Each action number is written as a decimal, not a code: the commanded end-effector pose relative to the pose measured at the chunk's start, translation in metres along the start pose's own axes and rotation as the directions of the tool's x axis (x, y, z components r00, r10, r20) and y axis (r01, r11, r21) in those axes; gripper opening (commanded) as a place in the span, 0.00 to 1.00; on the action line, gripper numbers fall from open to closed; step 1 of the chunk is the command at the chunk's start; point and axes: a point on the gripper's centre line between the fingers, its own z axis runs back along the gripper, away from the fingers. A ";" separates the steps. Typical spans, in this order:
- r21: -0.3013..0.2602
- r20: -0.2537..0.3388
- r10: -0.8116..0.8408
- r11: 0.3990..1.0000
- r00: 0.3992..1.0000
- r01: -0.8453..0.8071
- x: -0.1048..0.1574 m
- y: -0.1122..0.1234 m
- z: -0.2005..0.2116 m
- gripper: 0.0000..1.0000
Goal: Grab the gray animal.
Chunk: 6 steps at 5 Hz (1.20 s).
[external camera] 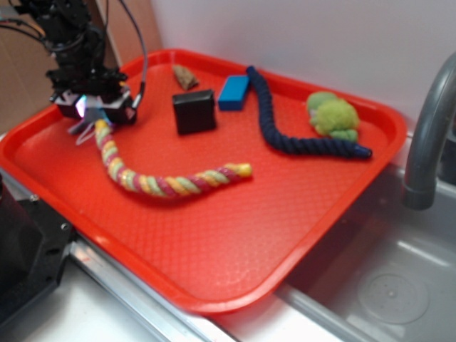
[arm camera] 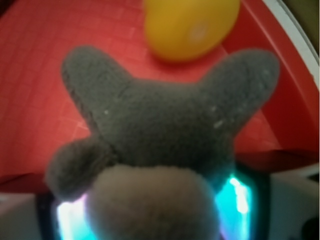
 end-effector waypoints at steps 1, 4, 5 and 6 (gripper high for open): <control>-0.027 -0.016 -0.149 0.989 0.989 0.149 -0.010 -0.019 0.086 0.00; -0.042 0.073 -0.472 0.879 0.879 0.476 -0.044 -0.109 0.173 0.00; -0.024 0.152 -0.531 0.841 0.834 0.540 -0.054 -0.128 0.169 0.00; -0.078 0.154 -0.537 0.830 0.829 0.552 -0.060 -0.122 0.163 0.00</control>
